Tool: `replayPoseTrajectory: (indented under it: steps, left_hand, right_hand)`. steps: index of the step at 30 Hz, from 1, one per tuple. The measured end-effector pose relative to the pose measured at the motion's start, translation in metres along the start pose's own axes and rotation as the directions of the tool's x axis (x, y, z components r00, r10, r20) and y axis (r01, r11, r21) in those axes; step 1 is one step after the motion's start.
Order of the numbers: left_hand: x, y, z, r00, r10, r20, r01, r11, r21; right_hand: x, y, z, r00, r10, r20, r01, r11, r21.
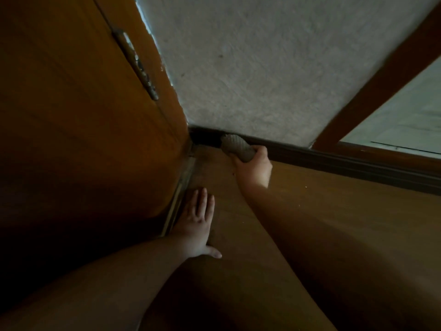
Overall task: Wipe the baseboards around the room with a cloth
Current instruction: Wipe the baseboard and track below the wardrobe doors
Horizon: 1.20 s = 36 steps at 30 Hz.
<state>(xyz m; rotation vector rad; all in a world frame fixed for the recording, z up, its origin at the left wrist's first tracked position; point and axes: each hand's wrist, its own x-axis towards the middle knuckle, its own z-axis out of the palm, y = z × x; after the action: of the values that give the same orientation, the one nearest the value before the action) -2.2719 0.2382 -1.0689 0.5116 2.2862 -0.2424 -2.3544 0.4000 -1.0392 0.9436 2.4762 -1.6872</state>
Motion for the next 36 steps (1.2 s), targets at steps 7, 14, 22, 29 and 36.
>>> replayPoseTrajectory:
  steps: [7, 14, 22, 29, 36]
  left_hand:
    - [0.004, -0.005, 0.007, 1.000, -0.006, 0.011, 0.006, 1.000, -0.026]
    - [0.005, -0.008, 0.003, 0.999, 0.030, -0.028, -0.028, 0.997, 0.070]
    - [0.006, -0.006, -0.009, 0.993, 0.108, -0.057, -0.096, 0.978, 0.185]
    - [0.006, -0.006, -0.008, 0.984, 0.147, -0.103, -0.122, 0.970, 0.211]
    - [0.001, 0.000, -0.017, 0.986, 0.133, -0.104, -0.096, 0.950, 0.297]
  right_hand:
    - [0.014, 0.045, -0.107, 0.993, -0.008, -0.119, -0.005, 0.994, -0.107]
    - [0.020, 0.072, -0.177, 0.973, 0.019, -0.229, -0.055, 0.987, -0.150]
    - [0.015, 0.093, -0.221, 0.908, 0.083, -0.410, -0.139, 0.984, -0.111]
    - [-0.018, 0.080, -0.161, 0.971, 0.017, -0.239, -0.032, 0.997, -0.063]
    - [-0.036, 0.021, -0.054, 0.985, -0.171, 0.000, 0.170, 0.981, -0.093]
